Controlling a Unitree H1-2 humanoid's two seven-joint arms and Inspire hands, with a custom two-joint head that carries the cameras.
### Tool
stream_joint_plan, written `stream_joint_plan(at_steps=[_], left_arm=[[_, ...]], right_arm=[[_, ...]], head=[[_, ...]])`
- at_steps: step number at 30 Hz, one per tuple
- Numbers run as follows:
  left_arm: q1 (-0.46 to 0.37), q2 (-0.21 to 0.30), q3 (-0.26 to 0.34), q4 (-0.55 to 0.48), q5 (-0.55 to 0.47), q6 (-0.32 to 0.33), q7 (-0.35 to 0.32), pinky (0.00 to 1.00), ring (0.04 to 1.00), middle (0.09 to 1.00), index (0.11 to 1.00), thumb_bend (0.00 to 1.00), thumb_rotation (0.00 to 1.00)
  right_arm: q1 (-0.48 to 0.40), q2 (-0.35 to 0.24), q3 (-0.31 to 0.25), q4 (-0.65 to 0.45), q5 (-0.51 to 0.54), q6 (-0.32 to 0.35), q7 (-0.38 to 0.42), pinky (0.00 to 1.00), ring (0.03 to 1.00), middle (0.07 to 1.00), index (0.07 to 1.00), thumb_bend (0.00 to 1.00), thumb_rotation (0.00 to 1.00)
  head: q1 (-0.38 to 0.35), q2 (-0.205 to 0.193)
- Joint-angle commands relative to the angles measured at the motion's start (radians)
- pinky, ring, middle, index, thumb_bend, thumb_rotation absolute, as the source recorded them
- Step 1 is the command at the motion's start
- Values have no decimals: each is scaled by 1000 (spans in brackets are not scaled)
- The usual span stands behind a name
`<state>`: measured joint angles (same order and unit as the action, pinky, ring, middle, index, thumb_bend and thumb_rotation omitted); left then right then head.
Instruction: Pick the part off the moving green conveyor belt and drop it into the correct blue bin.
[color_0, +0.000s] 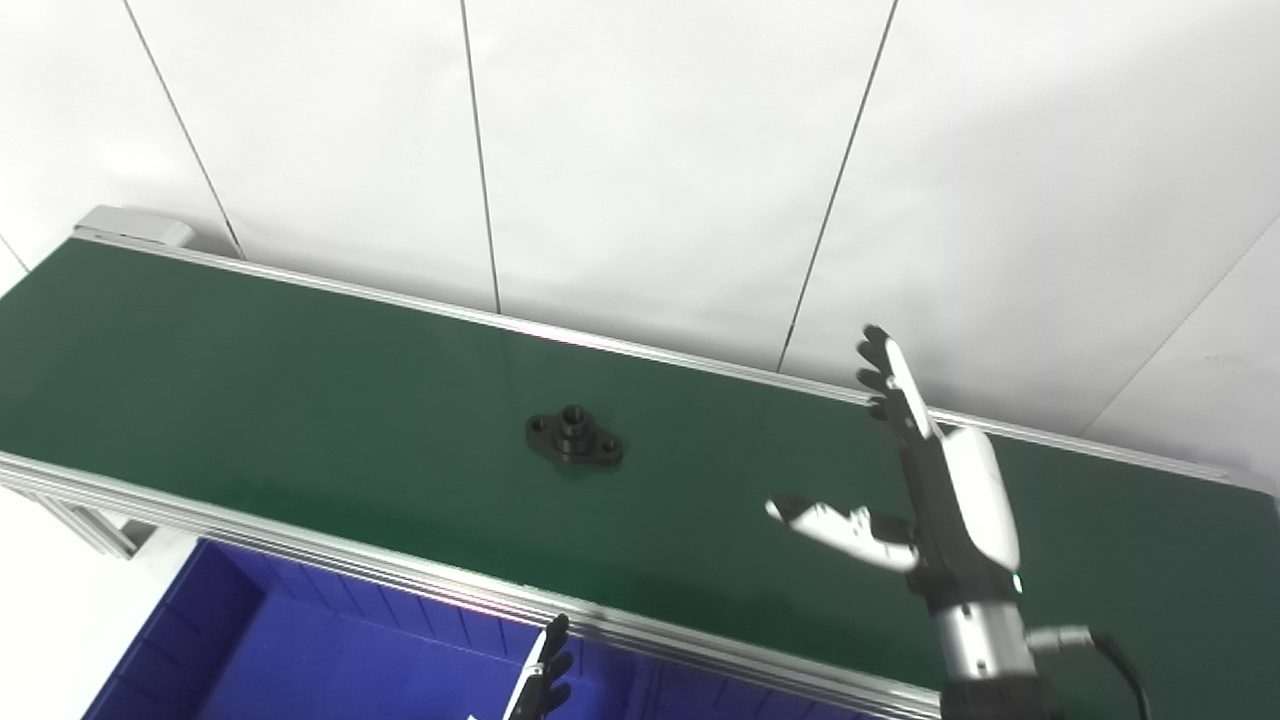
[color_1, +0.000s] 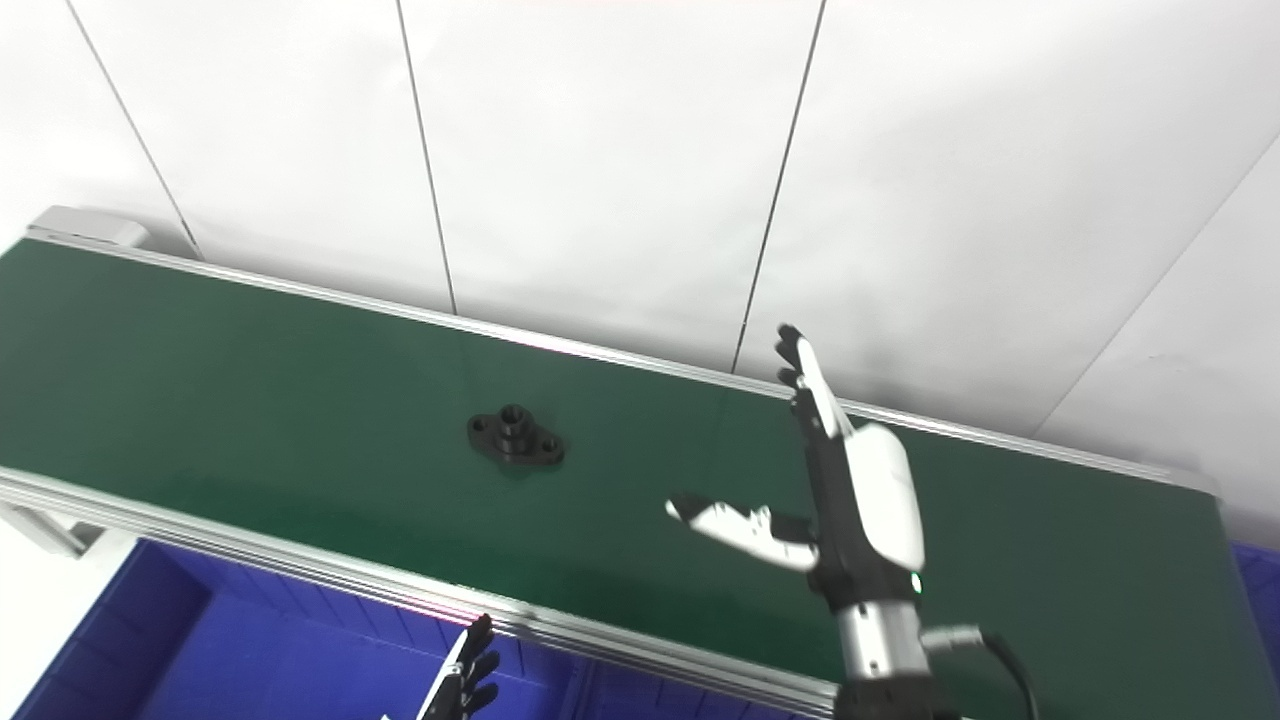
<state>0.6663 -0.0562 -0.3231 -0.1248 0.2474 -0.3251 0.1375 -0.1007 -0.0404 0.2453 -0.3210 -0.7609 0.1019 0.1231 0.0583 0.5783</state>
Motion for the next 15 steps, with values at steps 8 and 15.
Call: stream_joint_plan(at_steps=[8, 15], left_arm=[[16, -48, -52, -33, 15, -12, -7, 895, 955, 1000, 1000, 818, 1000], [15, -52, -57, -38, -7, 0, -15, 955, 975, 1000, 1000, 828, 1000]], right_arm=[[-179, -61, 109, 147, -294, 17, -14, 771, 821, 866, 938, 969, 752], [-273, -26, 133, 292, -308, 29, -35, 782, 808, 857, 918, 995, 715]], head=[[3, 2], [12, 3]])
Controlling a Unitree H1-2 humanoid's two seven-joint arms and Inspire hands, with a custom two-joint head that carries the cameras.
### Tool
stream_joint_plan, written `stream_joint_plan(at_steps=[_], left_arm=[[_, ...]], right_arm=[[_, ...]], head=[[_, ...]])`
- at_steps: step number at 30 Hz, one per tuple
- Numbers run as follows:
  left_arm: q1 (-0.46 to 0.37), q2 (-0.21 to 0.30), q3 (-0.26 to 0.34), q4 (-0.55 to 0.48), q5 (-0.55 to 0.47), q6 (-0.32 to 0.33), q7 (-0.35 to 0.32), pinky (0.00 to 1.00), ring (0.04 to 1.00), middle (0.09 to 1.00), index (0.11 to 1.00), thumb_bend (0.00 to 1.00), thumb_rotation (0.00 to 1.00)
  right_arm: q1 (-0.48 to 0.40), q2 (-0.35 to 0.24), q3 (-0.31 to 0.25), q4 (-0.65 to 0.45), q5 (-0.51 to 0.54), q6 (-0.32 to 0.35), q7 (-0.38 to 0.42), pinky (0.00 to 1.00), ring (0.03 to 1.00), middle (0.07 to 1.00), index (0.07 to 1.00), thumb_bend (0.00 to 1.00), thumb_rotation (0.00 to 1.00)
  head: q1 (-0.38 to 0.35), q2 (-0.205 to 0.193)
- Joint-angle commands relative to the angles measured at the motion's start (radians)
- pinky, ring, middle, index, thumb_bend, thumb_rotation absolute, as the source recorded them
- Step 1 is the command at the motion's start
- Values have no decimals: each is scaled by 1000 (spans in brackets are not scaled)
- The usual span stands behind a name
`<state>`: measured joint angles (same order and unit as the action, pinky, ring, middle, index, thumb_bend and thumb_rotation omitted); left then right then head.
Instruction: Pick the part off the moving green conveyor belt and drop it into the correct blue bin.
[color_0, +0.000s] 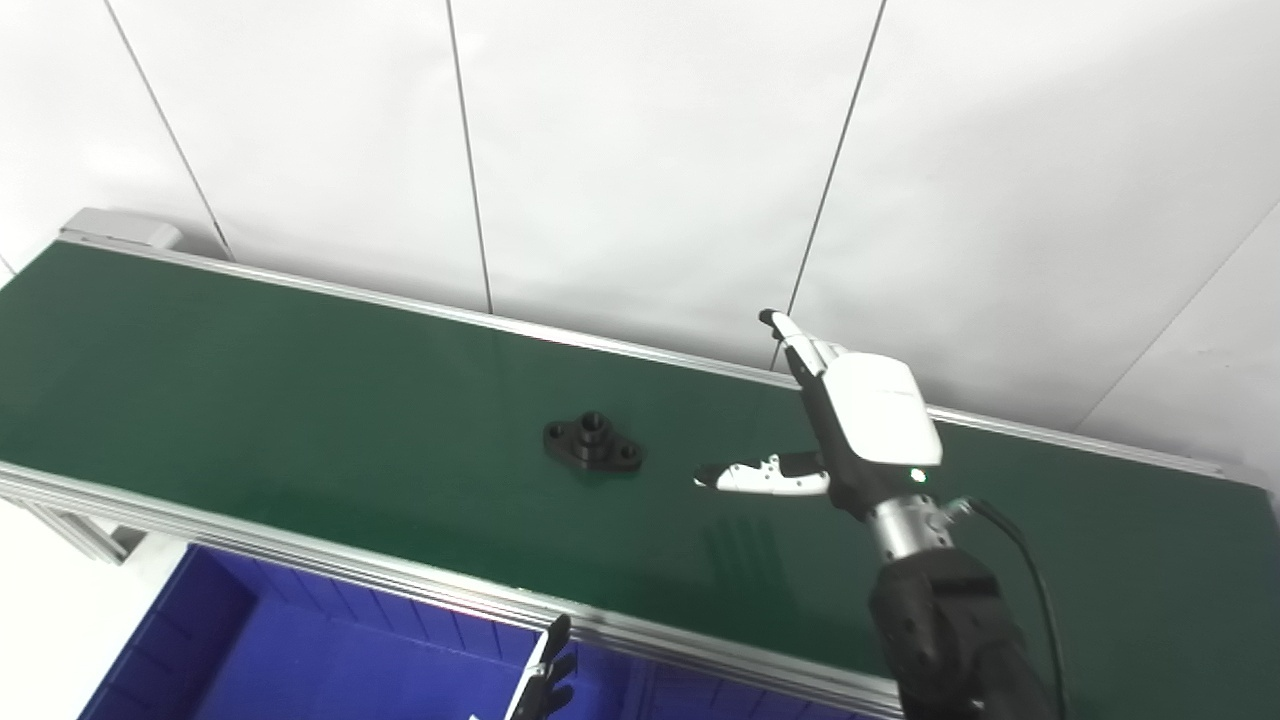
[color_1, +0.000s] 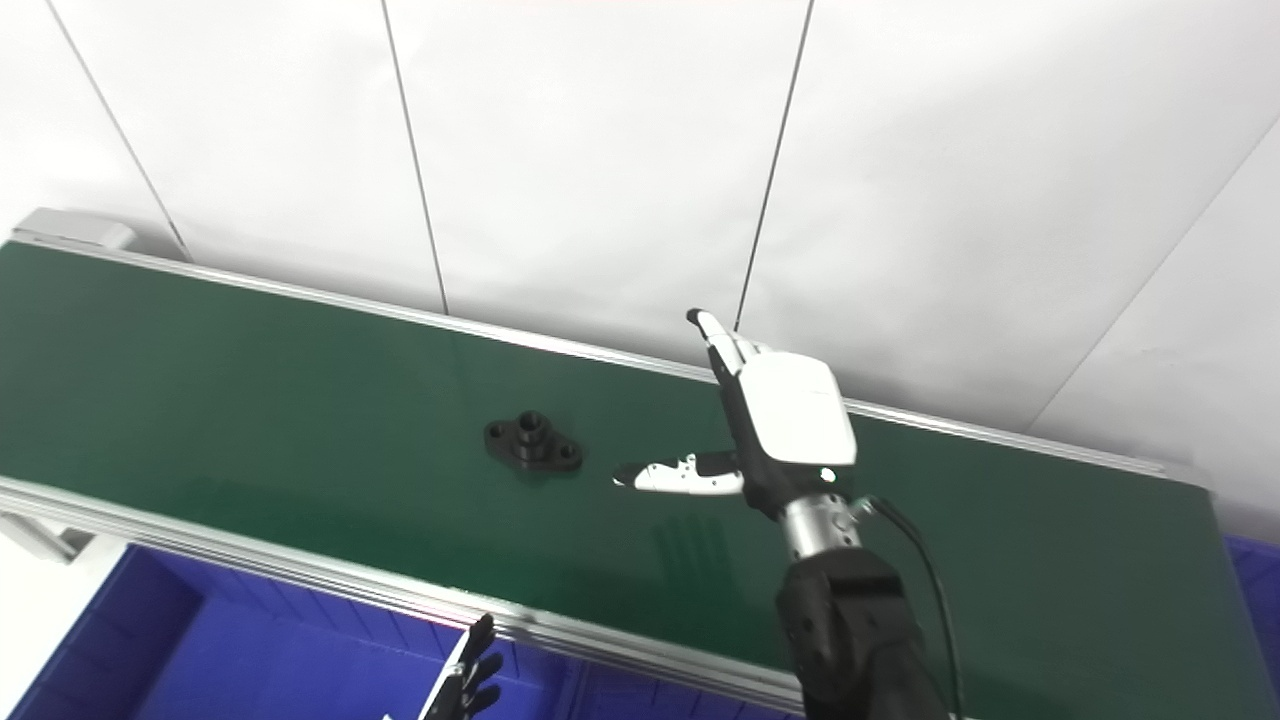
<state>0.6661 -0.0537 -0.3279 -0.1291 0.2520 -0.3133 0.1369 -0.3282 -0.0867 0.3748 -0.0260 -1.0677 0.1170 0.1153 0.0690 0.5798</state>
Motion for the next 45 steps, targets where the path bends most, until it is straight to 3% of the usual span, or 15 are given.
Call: stream_joint_plan(at_steps=[1, 17, 21, 30, 35, 37, 39, 40, 42, 43, 45], left_arm=[[16, -54, -54, -36, -10, -10, -15, 965, 981, 1000, 1000, 833, 1000], [35, -78, -71, -43, 5, -31, 7, 987, 989, 1000, 1000, 791, 1000], [41, -73, -80, -54, -14, -20, -9, 973, 997, 1000, 1000, 820, 1000], [52, -72, -98, -75, -27, 2, -25, 990, 1000, 1000, 1000, 817, 1000], [60, -73, -108, -82, -3, 1, -23, 968, 998, 1000, 1000, 792, 1000], [62, -72, -113, -83, -4, -8, -24, 964, 997, 1000, 1000, 762, 1000], [65, -73, -116, -86, 5, -6, -18, 948, 990, 1000, 1000, 748, 1000], [65, -72, -118, -86, 9, -8, -15, 933, 984, 1000, 1000, 742, 1000], [66, -72, -122, -88, 7, -11, -15, 932, 979, 1000, 1000, 735, 1000], [69, -72, -124, -92, 9, -6, -16, 933, 983, 1000, 1000, 739, 998], [73, -72, -126, -100, 7, 6, -17, 926, 987, 1000, 1000, 759, 1000]], right_arm=[[-55, 25, 6, 15, 0, 16, -28, 779, 806, 854, 915, 997, 707], [-155, 88, 109, 320, -23, 42, -114, 767, 809, 849, 896, 991, 663], [-192, 99, 136, 392, -29, 54, -134, 771, 818, 853, 892, 992, 656], [-241, 100, 160, 490, -1, 66, -159, 728, 786, 821, 872, 990, 653], [-256, 99, 167, 529, 14, 63, -183, 569, 643, 729, 815, 968, 634], [-263, 108, 167, 546, 24, 71, -178, 490, 558, 656, 783, 947, 614], [-267, 117, 171, 565, 31, 76, -186, 306, 382, 504, 735, 906, 561], [-267, 120, 174, 574, 34, 75, -194, 225, 290, 406, 714, 865, 504], [-265, 116, 189, 606, 28, 65, -222, 160, 215, 318, 682, 787, 389], [-265, 111, 200, 619, 20, 69, -230, 134, 188, 285, 589, 657, 266], [-266, 103, 220, 638, 7, 88, -228, 98, 160, 252, 499, 538, 139]], head=[[6, 3], [58, 15], [64, 17], [87, 24], [100, 30], [104, 34], [105, 37], [105, 37], [107, 41], [108, 46], [108, 48]])
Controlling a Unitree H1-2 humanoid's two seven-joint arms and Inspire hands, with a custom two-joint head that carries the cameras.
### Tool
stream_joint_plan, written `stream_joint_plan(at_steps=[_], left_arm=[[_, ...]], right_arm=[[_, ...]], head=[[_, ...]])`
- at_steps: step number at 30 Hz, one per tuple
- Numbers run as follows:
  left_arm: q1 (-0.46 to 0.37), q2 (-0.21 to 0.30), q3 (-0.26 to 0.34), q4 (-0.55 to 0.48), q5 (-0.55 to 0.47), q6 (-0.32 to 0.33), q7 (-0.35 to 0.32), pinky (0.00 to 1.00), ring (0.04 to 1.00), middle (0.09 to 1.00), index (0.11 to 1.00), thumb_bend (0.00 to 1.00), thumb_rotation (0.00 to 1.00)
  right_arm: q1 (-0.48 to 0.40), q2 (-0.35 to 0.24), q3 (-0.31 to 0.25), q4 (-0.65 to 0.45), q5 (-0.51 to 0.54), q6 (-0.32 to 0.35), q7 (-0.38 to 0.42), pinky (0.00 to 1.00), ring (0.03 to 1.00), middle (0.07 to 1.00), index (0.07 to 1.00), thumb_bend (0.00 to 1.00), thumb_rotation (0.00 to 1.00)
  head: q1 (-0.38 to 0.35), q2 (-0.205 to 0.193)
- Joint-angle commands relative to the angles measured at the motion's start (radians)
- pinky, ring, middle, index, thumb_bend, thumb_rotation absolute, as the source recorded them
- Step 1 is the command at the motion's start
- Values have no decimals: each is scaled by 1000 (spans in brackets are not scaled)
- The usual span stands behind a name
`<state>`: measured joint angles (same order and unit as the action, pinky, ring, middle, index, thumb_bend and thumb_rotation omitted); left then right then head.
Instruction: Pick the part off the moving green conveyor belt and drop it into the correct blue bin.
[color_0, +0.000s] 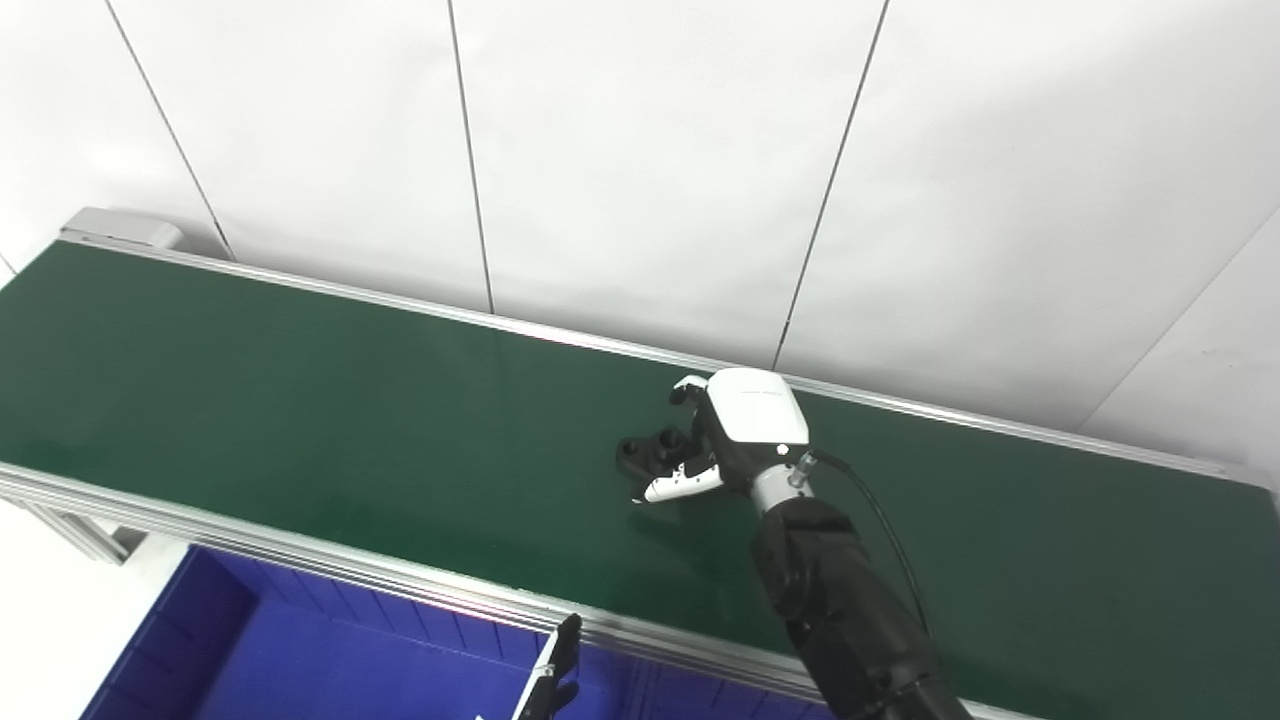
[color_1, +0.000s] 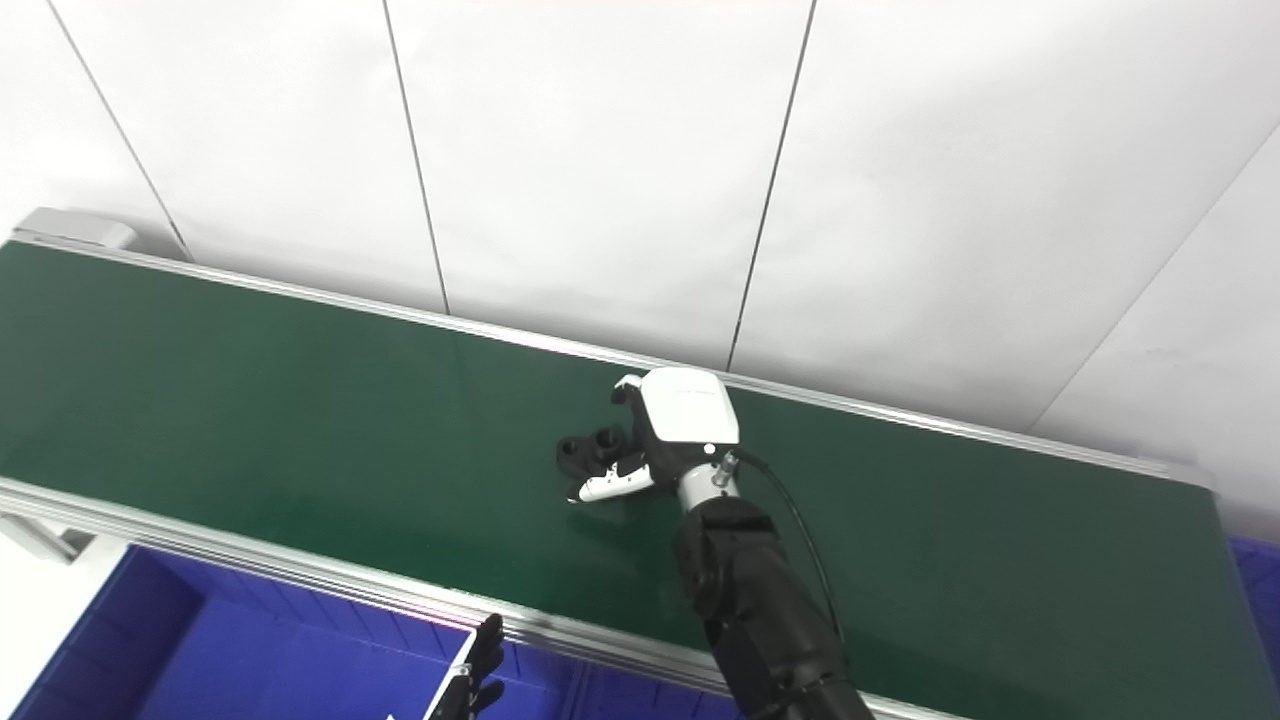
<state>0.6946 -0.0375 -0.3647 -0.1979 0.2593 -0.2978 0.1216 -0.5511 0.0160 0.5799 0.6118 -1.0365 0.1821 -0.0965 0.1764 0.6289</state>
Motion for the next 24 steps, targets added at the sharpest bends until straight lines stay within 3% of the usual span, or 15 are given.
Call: stream_joint_plan(at_steps=[1, 3, 8, 12, 19, 24], left_arm=[[47, -89, -90, -36, -2, -3, -2, 928, 988, 1000, 1000, 768, 1000], [51, -90, -93, -44, -17, 5, -7, 945, 996, 1000, 1000, 782, 1000], [55, -91, -92, -56, -12, 28, -3, 930, 987, 1000, 1000, 837, 1000], [51, -85, -91, -62, -9, 29, -5, 920, 984, 1000, 1000, 783, 989], [58, -83, -93, -73, -18, 49, -9, 928, 984, 1000, 1000, 819, 987], [60, -82, -98, -78, -17, 57, -9, 923, 980, 1000, 1000, 799, 986]], right_arm=[[-43, -6, 31, 1, -39, 46, 11, 115, 189, 330, 491, 533, 85], [-44, -19, 66, -5, -68, 94, 82, 151, 240, 447, 487, 533, 14], [-43, -36, 116, -33, -89, 149, 181, 150, 238, 469, 485, 533, 0], [-31, -43, 121, -50, -80, 153, 179, 123, 204, 469, 484, 534, 0], [-21, -53, 125, -76, -90, 171, 195, 93, 169, 469, 483, 534, 0], [-11, -64, 111, -97, -77, 160, 159, 93, 171, 469, 483, 534, 0]], head=[[-1, 4], [-4, 7], [-9, 14], [-14, 19], [-21, 26], [-25, 29]])
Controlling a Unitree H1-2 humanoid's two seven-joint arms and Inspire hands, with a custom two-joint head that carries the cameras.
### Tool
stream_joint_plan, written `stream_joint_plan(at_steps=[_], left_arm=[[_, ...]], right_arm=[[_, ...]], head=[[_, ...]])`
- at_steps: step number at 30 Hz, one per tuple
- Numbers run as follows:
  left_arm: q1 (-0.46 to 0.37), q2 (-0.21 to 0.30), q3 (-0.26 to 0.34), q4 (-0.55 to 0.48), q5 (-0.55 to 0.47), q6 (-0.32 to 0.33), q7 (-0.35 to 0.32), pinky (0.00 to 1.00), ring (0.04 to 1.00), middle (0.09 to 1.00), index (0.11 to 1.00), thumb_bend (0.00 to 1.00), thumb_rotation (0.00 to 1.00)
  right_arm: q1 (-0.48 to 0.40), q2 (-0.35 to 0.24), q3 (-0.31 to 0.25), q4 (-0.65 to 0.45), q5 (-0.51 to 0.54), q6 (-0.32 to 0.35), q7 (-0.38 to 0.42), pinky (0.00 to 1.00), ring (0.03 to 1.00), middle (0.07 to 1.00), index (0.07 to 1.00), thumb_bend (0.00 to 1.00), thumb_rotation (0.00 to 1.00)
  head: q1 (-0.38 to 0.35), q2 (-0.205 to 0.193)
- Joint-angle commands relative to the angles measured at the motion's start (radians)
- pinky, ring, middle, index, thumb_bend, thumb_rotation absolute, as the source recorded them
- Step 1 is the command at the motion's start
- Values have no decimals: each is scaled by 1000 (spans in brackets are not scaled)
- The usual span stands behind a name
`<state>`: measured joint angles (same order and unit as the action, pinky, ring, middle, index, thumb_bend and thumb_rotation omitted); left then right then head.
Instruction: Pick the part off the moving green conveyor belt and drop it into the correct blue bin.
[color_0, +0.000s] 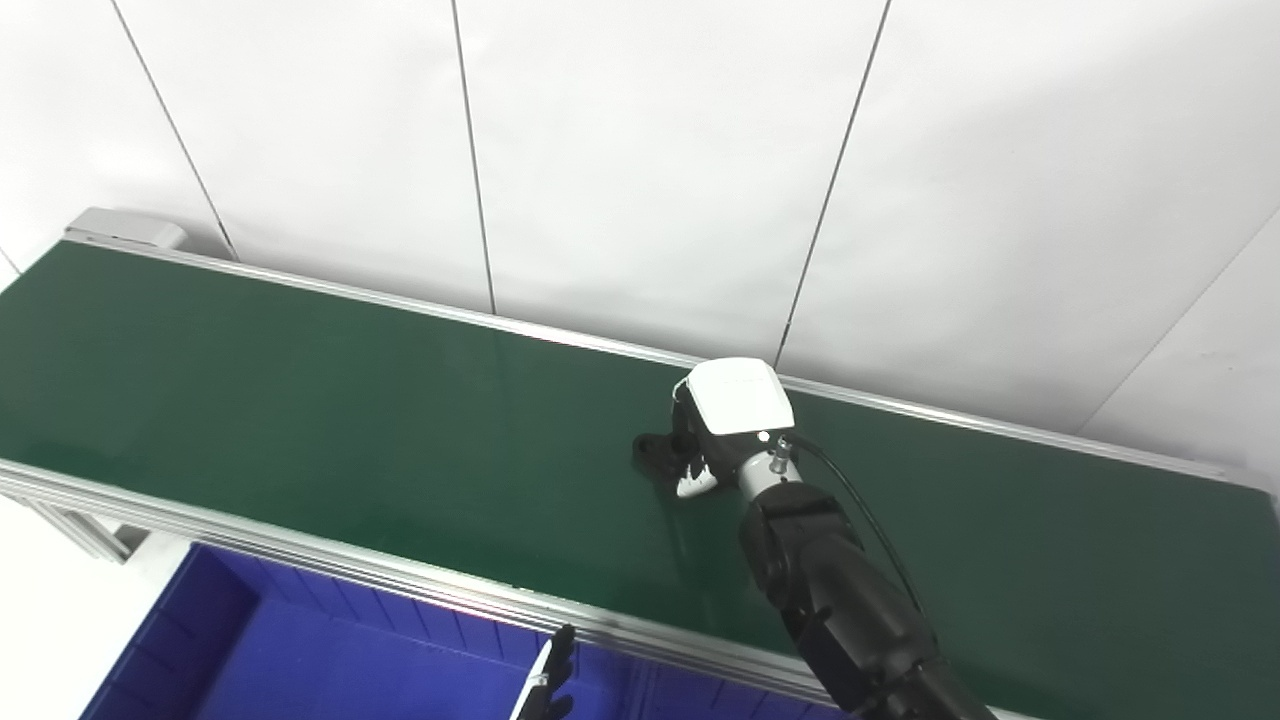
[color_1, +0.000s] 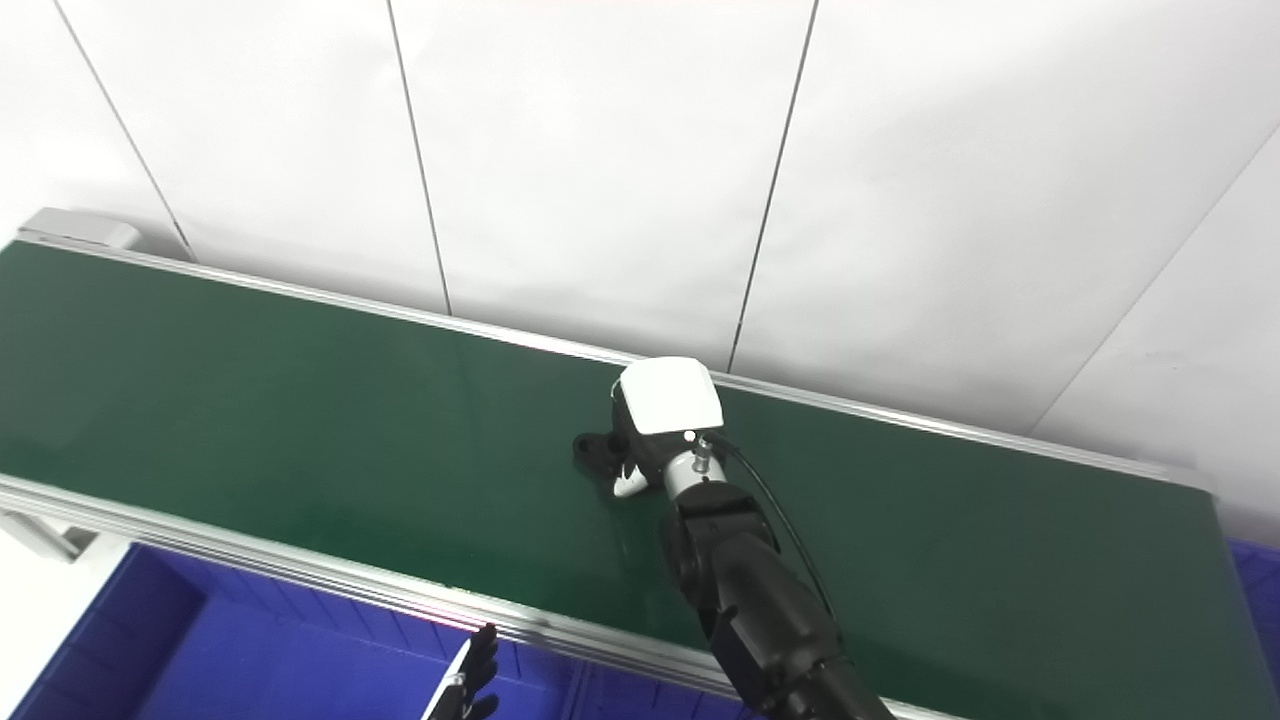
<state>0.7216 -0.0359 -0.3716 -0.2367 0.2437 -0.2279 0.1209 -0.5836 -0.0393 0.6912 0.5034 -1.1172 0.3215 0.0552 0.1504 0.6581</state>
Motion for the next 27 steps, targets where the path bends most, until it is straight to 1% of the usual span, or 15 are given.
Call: stream_joint_plan(at_steps=[1, 6, 9, 10, 13, 15, 17, 18, 19, 20, 21, 22, 23, 24, 27], left_arm=[[32, -84, -91, -41, -1, -11, -9, 920, 980, 1000, 1000, 797, 989], [31, -92, -89, -41, 2, -9, 1, 898, 967, 1000, 1000, 784, 986], [30, -94, -89, -47, 4, -2, 1, 896, 966, 1000, 1000, 789, 998], [31, -95, -88, -50, -1, 0, 1, 895, 966, 1000, 1000, 789, 999], [34, -92, -87, -60, -21, 8, -4, 910, 970, 1000, 1000, 768, 999], [33, -86, -88, -73, -32, 25, -13, 929, 978, 1000, 1000, 759, 1000], [32, -82, -84, -84, -32, 35, -14, 967, 989, 1000, 1000, 734, 1000], [32, -78, -80, -93, -28, 44, -13, 944, 977, 1000, 1000, 739, 1000], [32, -76, -78, -99, -25, 50, -12, 926, 967, 1000, 1000, 742, 1000], [31, -73, -73, -104, -25, 54, -12, 925, 964, 1000, 1000, 743, 1000], [30, -68, -69, -111, -33, 59, -15, 936, 963, 1000, 1000, 744, 1000], [29, -65, -65, -118, -44, 68, -19, 973, 969, 1000, 1000, 748, 1000], [27, -61, -60, -126, -65, 77, -24, 979, 970, 1000, 1000, 748, 1000], [25, -59, -57, -131, -76, 82, -27, 989, 978, 1000, 1000, 748, 1000], [14, -36, -47, -147, -102, 100, -50, 999, 992, 1000, 1000, 760, 1000]], right_arm=[[24, -9, -7, 6, 12, 14, -5, 99, 178, 469, 484, 533, 0], [44, -15, -29, -56, 49, -17, -44, 127, 195, 469, 485, 532, 0], [69, -24, -34, -131, 55, -26, -69, 116, 177, 469, 484, 532, 0], [83, -29, -34, -173, 52, -23, -68, 111, 171, 470, 484, 532, 0], [133, -50, -34, -319, 41, -10, -24, 98, 158, 470, 483, 530, 0], [174, -66, -45, -419, 49, -14, 5, 96, 157, 470, 485, 528, 0], [210, -80, -56, -502, 49, -13, 34, 108, 167, 469, 486, 527, 0], [225, -83, -60, -538, 46, -9, 51, 114, 174, 469, 487, 526, 0], [234, -83, -64, -558, 42, -6, 62, 121, 181, 469, 488, 525, 0], [260, -87, -71, -613, 33, 9, 93, 125, 185, 469, 488, 525, 0], [284, -90, -77, -663, 23, 24, 124, 130, 192, 469, 488, 524, 0], [311, -94, -85, -713, 14, 31, 151, 136, 197, 469, 488, 524, 0], [336, -97, -93, -756, 3, 35, 173, 136, 198, 469, 488, 524, 0], [355, -99, -99, -786, -5, 32, 185, 139, 200, 470, 488, 524, 0], [427, -107, -115, -877, -35, 16, 208, 152, 213, 470, 488, 525, 0]], head=[[-6, 3], [-13, 4], [-43, 15], [-50, 17], [-67, 25], [-83, 31], [-106, 37], [-130, 44], [-130, 44], [-156, 55], [-173, 63], [-187, 72], [-207, 76], [-212, 78], [-258, 88]])
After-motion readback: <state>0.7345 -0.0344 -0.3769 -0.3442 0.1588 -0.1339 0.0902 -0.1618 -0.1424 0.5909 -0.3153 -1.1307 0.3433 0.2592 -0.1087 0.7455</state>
